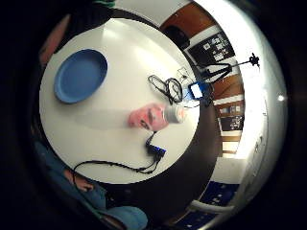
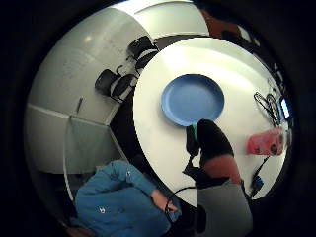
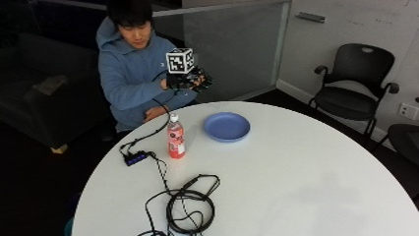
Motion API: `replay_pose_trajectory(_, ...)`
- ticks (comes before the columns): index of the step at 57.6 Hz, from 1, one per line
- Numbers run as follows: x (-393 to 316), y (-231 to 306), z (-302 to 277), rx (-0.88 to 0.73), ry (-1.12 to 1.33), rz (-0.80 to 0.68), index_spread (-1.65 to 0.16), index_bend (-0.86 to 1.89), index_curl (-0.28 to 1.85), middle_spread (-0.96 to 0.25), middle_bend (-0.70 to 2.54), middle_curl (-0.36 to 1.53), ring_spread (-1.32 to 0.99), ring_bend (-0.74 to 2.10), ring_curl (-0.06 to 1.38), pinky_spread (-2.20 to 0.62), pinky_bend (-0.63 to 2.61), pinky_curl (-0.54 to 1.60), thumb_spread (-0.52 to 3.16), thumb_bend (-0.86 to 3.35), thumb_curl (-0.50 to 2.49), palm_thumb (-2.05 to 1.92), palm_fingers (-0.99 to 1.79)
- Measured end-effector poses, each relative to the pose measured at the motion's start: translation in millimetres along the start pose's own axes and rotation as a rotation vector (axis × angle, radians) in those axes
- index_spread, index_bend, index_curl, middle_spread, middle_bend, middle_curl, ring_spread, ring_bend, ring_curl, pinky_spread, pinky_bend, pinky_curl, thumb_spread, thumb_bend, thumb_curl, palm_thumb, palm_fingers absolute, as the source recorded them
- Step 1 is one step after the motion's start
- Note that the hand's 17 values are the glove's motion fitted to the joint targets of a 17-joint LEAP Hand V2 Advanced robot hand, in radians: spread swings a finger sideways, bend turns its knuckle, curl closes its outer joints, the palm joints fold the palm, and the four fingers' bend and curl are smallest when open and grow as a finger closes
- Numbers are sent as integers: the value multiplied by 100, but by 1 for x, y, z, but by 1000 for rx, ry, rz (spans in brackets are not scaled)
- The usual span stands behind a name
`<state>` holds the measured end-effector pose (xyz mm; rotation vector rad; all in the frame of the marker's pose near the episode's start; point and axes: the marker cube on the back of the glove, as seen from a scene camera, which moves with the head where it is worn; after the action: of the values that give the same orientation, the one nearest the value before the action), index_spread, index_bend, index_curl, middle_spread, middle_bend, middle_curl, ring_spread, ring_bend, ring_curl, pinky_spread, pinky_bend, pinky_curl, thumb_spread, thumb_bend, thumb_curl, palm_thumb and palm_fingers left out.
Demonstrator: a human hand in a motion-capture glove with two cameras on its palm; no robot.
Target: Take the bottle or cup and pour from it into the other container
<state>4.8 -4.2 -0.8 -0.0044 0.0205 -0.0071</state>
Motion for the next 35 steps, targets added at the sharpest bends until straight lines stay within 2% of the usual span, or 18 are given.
replay_pose_trajectory(7,-11,-8,1,-33,-10,-12,-32,16,11,-5,15,7,3,33,12,11,57,17,68,31,18,58,26)
replay_pose_trajectory(12,-4,-9,4,-51,115,-168,-36,16,15,-5,16,10,4,35,15,13,60,20,82,27,22,61,23)
replay_pose_trajectory(17,-18,-10,3,-57,13,-16,-39,16,17,-6,17,13,4,36,17,14,62,22,91,23,25,62,21)
replay_pose_trajectory(35,3,7,-7,-60,55,9,-40,16,22,-6,17,20,5,40,22,15,66,25,102,9,33,66,17)
